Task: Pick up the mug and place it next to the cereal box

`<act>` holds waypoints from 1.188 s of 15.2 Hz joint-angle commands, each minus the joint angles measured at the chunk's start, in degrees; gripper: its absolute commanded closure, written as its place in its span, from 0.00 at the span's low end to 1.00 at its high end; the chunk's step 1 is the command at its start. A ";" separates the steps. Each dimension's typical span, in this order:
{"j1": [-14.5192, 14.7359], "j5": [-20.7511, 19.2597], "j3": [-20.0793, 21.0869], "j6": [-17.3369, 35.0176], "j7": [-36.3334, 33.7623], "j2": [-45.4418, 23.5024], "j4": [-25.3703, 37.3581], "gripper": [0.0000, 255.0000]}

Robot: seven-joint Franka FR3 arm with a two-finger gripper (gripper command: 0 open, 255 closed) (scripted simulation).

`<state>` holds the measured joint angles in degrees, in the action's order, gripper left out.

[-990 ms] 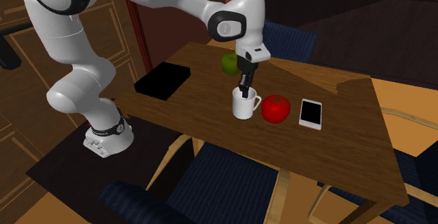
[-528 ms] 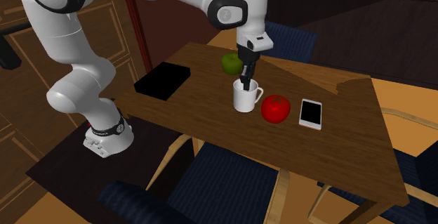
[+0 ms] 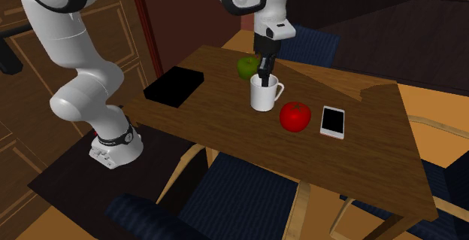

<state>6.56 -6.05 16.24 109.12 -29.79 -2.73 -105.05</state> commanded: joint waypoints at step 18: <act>7.55 8.59 7.05 -2.67 -10.81 22.30 -19.15 1.00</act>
<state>13.54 2.00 22.72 106.75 -39.68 18.56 -123.53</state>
